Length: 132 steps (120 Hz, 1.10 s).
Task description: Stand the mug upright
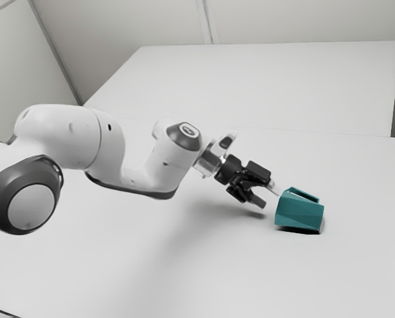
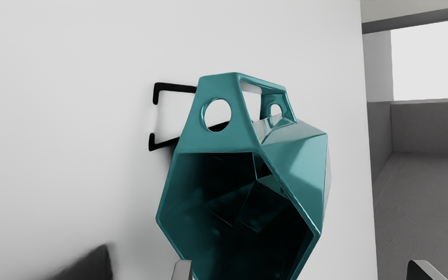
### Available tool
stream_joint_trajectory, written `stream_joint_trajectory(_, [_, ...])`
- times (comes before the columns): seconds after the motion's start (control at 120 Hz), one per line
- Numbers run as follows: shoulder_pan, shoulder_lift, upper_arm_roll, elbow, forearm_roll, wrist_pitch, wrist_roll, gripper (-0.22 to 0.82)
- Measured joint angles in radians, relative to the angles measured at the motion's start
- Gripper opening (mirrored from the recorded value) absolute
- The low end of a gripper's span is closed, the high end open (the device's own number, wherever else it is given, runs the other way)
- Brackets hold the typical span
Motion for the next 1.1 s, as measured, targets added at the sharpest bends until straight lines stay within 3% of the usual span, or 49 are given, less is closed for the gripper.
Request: stream_joint_trajectory(1.1, [-0.06,0.077,0.0,0.038,-0.213,0.022,0.116,0.6])
